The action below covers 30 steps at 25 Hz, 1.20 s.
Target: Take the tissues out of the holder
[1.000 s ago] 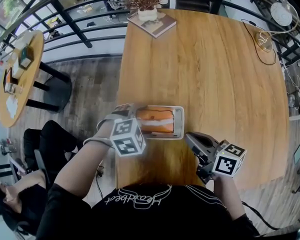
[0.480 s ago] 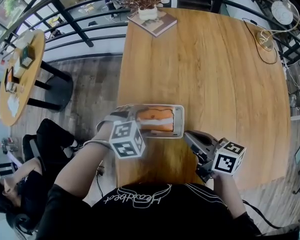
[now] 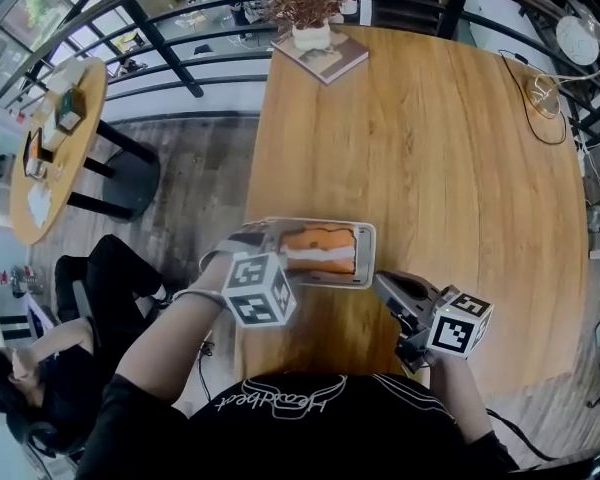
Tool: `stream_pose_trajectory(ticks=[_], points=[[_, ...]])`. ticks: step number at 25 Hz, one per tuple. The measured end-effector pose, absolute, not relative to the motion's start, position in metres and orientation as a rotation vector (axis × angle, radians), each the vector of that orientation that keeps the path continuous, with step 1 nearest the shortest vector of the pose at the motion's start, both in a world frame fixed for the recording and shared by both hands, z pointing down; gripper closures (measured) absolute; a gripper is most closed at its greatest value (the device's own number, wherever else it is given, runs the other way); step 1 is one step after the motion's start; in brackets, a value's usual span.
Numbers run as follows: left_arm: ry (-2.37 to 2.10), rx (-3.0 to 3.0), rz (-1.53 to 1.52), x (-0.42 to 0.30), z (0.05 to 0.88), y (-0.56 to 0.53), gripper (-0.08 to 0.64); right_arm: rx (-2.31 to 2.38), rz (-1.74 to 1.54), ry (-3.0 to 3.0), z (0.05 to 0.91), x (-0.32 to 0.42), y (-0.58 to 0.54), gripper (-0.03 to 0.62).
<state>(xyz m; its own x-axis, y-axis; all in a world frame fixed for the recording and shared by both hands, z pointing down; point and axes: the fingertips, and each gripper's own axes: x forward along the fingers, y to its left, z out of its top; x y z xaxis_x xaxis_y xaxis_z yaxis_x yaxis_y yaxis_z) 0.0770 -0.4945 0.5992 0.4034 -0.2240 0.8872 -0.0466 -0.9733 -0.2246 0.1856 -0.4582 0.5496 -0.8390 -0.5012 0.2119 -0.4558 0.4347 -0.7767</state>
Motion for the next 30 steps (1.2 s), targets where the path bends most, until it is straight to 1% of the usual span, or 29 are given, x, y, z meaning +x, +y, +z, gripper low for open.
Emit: stream_pose_trajectory(ticks=[8,17,22,30], points=[[0.303,-2.585,-1.521,0.085,0.575,-0.491,0.244,-0.864,-1.380,2.601,0.545,0.191,-0.473,0.575],[0.450,-2.717,-1.325,0.095,0.539,-0.491,0.245,-0.916,-1.281,2.615,0.531,0.200,-0.474,0.575],[0.611,-2.857,-1.176,0.090,0.522,-0.472,0.245,-1.015,-1.198,2.631,0.518,0.207,-0.449,0.575],[0.885,-3.138,-0.861,0.074,0.486,-0.422,0.245,-0.993,-1.085,2.685,0.480,0.192,-0.393,0.575]])
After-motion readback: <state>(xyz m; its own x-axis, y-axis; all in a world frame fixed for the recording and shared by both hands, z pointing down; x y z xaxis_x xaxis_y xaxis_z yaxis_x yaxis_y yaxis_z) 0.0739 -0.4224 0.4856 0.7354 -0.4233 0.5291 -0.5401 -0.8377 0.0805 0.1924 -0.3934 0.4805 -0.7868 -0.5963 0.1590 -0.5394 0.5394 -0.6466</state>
